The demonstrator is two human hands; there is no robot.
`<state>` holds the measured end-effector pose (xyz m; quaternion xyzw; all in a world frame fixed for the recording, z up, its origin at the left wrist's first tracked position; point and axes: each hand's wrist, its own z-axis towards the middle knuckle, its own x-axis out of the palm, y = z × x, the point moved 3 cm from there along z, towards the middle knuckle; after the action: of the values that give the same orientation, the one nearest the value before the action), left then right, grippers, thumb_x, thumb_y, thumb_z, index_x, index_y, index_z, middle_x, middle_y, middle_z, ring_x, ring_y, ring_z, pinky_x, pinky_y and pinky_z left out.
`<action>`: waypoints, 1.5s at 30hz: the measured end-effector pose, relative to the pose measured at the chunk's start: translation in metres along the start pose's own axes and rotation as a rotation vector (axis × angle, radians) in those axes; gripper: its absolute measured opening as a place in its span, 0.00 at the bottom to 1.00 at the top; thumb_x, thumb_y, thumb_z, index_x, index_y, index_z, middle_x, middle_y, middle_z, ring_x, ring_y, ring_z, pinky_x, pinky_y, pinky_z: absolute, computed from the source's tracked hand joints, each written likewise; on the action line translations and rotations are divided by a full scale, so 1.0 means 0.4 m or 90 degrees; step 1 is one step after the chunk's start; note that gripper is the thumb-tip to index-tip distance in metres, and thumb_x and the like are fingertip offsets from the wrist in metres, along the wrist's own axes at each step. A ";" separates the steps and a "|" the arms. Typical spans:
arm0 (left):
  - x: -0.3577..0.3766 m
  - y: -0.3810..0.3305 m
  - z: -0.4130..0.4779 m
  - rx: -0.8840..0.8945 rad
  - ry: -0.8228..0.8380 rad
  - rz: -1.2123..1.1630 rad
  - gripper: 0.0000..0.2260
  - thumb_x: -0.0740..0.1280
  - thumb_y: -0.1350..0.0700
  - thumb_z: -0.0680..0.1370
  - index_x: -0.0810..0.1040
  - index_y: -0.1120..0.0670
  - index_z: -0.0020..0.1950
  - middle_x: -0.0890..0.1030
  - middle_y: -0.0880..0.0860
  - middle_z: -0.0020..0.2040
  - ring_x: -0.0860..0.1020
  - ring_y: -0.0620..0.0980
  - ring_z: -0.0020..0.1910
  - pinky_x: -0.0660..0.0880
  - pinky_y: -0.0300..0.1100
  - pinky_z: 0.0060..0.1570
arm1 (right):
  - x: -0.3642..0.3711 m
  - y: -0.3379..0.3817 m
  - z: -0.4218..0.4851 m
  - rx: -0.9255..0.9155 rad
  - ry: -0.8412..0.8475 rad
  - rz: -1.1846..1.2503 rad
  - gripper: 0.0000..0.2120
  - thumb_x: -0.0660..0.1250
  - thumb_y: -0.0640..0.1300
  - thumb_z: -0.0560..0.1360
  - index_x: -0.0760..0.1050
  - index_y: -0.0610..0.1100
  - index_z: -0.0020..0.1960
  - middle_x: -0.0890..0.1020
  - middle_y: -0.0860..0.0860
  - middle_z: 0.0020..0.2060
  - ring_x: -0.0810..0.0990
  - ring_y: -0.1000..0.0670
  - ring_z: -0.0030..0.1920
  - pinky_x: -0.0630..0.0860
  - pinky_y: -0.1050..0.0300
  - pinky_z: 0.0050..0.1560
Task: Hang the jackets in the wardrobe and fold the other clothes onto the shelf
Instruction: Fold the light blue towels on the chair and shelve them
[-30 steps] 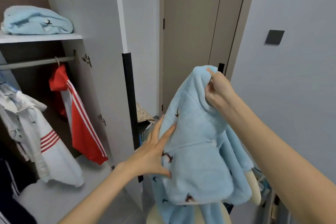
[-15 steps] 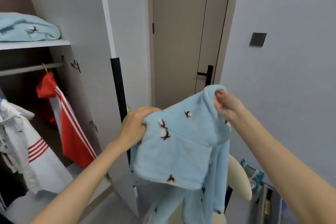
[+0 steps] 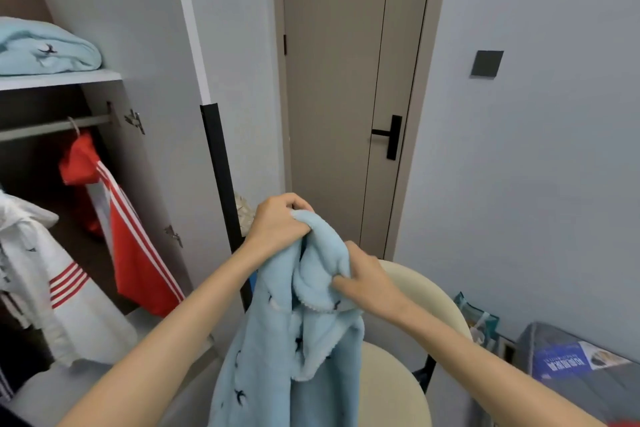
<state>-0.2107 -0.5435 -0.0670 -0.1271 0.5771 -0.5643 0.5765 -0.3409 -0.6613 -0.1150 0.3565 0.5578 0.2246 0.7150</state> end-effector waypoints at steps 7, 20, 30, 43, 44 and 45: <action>-0.080 0.027 -0.037 0.165 0.118 0.302 0.28 0.69 0.29 0.63 0.73 0.33 0.62 0.80 0.40 0.38 0.76 0.41 0.40 0.74 0.40 0.43 | -0.132 0.051 0.084 -0.066 -0.230 0.027 0.10 0.65 0.37 0.67 0.73 0.52 0.40 0.80 0.56 0.36 0.78 0.55 0.37 0.73 0.64 0.33; -0.125 0.012 -0.061 0.038 -0.109 -0.042 0.20 0.65 0.49 0.79 0.72 0.65 0.40 0.71 0.56 0.34 0.69 0.47 0.33 0.64 0.40 0.35 | -0.083 -0.047 0.129 0.139 -0.041 0.392 0.19 0.54 0.60 0.81 0.80 0.52 0.51 0.85 0.51 0.48 0.84 0.51 0.49 0.79 0.53 0.52; -0.135 0.000 -0.033 -0.025 -0.100 -0.213 0.20 0.67 0.49 0.79 0.75 0.68 0.47 0.76 0.58 0.41 0.74 0.51 0.40 0.69 0.45 0.44 | 0.094 -0.182 0.060 0.103 0.090 0.227 0.25 0.67 0.52 0.77 0.61 0.55 0.71 0.67 0.62 0.65 0.67 0.59 0.66 0.67 0.73 0.59; -0.231 0.054 -0.044 -0.114 -0.172 -0.262 0.08 0.67 0.47 0.78 0.80 0.50 0.46 0.83 0.46 0.41 0.82 0.41 0.39 0.76 0.31 0.34 | 0.094 0.015 0.173 -0.103 -0.190 0.339 0.07 0.60 0.49 0.81 0.64 0.54 0.57 0.77 0.66 0.36 0.76 0.65 0.37 0.72 0.69 0.41; -0.238 0.063 -0.052 -0.102 -0.181 -0.218 0.10 0.65 0.47 0.79 0.80 0.53 0.47 0.83 0.50 0.42 0.81 0.46 0.41 0.77 0.34 0.37 | 0.083 0.024 0.167 -0.122 -0.216 0.299 0.07 0.61 0.50 0.81 0.65 0.55 0.57 0.75 0.64 0.29 0.73 0.62 0.30 0.68 0.70 0.35; -0.239 0.071 -0.059 -0.087 -0.178 -0.172 0.13 0.64 0.47 0.80 0.80 0.56 0.48 0.82 0.54 0.44 0.80 0.51 0.43 0.77 0.41 0.42 | 0.070 0.031 0.160 -0.139 -0.243 0.257 0.07 0.61 0.51 0.81 0.67 0.54 0.58 0.72 0.64 0.26 0.69 0.60 0.27 0.66 0.70 0.32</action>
<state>-0.1865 -0.4459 -0.0470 -0.3188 0.5062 -0.5730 0.5603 -0.2709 -0.6497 -0.1154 0.4174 0.3037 0.3499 0.7817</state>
